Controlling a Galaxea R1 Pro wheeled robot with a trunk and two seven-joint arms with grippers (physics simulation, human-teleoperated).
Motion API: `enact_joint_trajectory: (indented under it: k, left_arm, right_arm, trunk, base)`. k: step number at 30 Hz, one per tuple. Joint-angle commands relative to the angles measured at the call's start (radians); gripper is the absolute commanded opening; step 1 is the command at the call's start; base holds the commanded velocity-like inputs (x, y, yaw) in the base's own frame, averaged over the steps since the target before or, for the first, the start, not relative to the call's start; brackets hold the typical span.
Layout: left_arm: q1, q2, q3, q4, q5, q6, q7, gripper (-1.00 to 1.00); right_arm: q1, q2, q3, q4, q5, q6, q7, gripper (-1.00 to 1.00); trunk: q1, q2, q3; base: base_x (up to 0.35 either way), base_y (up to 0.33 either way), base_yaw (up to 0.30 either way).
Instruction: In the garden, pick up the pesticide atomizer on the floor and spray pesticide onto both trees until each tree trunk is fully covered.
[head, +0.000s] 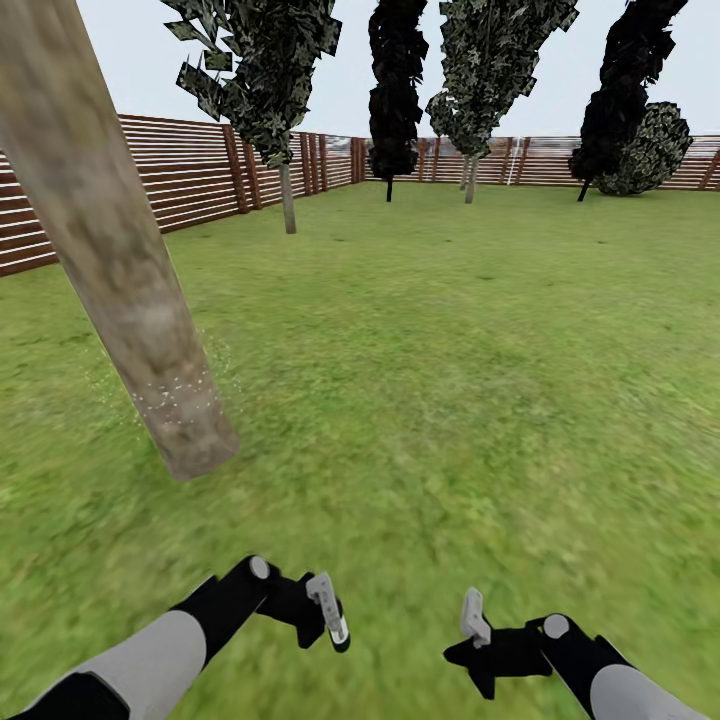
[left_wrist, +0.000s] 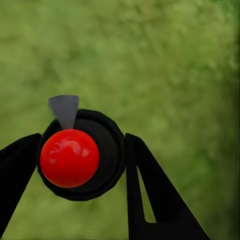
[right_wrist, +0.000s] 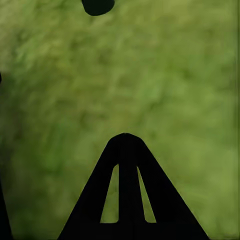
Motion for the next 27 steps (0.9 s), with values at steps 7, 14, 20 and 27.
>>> enact_joint_trajectory:
  k: [7,14,20,27]
  left_arm:
    - [0.004,-0.002,0.005,0.003,-0.005,0.014,-0.002,-1.0]
    - [0.004,-0.004,0.005,0.001,-0.004,0.013,-0.002,-1.0]
    - [0.004,-0.003,0.007,0.0,-0.004,0.012,-0.002,-1.0]
    - [0.049,0.019,0.036,0.014,0.003,0.011,0.264,-1.0]
  right_arm:
    - [0.002,0.0,-0.009,-0.001,0.006,-0.007,0.005,-1.0]
    - [0.002,0.003,-0.009,0.0,0.006,-0.008,0.003,-1.0]
    - [0.005,0.001,-0.01,-0.002,0.004,-0.017,-0.003,-1.0]
    - [0.071,0.013,-0.012,0.002,-0.007,-0.038,-0.533,-1.0]
  trunk:
    - [0.0,0.0,-0.001]
    - [0.0,0.0,-0.001]
    - [0.0,0.0,-0.001]
    - [0.0,0.0,-0.001]
  base:
    - [0.0,0.0,0.0]
    - [0.0,0.0,0.0]
    - [0.0,0.0,0.0]
    - [0.0,0.0,0.0]
